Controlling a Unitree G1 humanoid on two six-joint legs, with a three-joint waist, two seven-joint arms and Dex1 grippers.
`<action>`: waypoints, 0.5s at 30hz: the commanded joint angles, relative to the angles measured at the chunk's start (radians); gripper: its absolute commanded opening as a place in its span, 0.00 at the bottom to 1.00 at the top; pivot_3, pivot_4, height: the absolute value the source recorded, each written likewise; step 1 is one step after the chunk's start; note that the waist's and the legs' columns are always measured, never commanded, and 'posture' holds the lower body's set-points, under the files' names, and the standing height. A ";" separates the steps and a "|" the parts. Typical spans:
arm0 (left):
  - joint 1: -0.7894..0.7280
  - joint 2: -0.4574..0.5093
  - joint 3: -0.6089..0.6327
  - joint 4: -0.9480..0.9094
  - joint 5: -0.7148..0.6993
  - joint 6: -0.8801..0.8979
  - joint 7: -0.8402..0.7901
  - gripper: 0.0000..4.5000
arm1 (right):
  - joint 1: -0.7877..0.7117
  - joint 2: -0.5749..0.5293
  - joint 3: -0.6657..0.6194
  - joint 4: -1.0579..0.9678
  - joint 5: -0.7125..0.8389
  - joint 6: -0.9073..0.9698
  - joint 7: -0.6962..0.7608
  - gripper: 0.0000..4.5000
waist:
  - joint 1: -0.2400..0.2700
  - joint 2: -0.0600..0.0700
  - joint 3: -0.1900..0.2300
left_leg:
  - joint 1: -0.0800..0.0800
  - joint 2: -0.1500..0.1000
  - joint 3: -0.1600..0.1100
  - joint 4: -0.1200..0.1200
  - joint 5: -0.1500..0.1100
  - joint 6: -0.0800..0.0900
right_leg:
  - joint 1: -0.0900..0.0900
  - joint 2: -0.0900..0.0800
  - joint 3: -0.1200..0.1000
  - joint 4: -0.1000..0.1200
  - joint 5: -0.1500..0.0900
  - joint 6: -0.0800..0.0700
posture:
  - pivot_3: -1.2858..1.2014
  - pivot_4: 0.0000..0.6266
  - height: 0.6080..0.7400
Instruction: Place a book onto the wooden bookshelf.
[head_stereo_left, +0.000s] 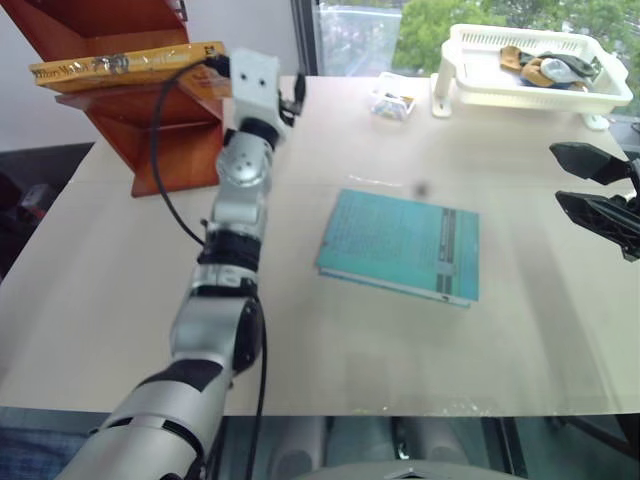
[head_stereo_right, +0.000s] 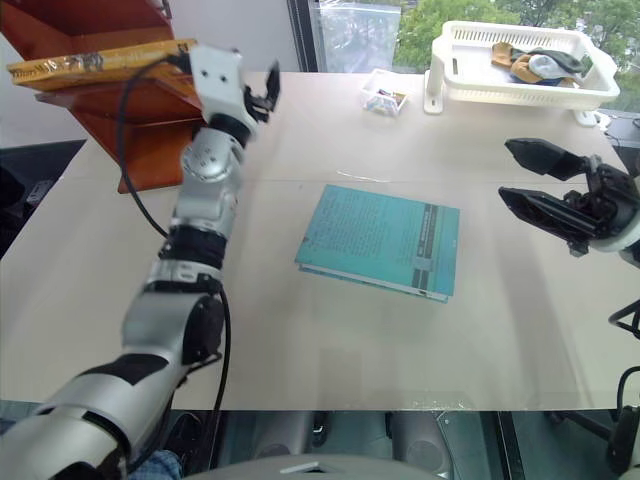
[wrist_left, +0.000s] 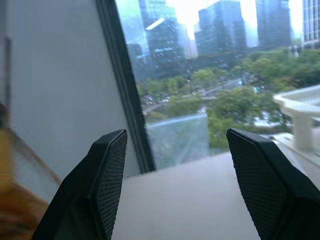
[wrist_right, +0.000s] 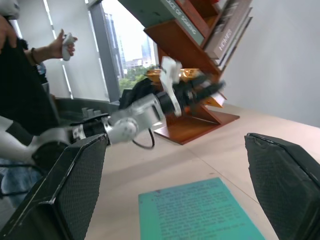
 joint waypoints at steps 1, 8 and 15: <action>-0.051 0.046 0.029 0.070 0.003 -0.077 0.047 0.74 | 0.010 -0.009 -0.051 -0.044 0.026 -0.018 -0.012 1.00 | 0.001 0.000 0.000 | 0.000 0.000 0.000 0.000 0.000 0.000 | 0.000 0.000 0.000 -0.001 0.000 0.000 | 0.52 0.24 1.00; 0.002 0.051 0.042 0.055 -0.021 -0.064 0.054 0.74 | 0.021 -0.011 -0.057 -0.042 0.028 -0.028 -0.021 1.00 | -0.006 0.000 0.000 | 0.002 0.000 0.000 0.000 0.000 0.000 | 0.000 -0.001 0.000 0.002 0.000 0.000 | 0.52 0.24 1.00; 0.025 0.019 0.028 -0.080 -0.065 -0.036 0.000 0.74 | 0.008 -0.010 -0.034 -0.015 0.018 -0.037 -0.014 1.00 | -0.007 0.000 0.000 | 0.002 0.000 0.000 0.000 0.000 0.000 | 0.001 0.000 0.001 0.002 0.000 0.000 | 0.52 0.24 1.00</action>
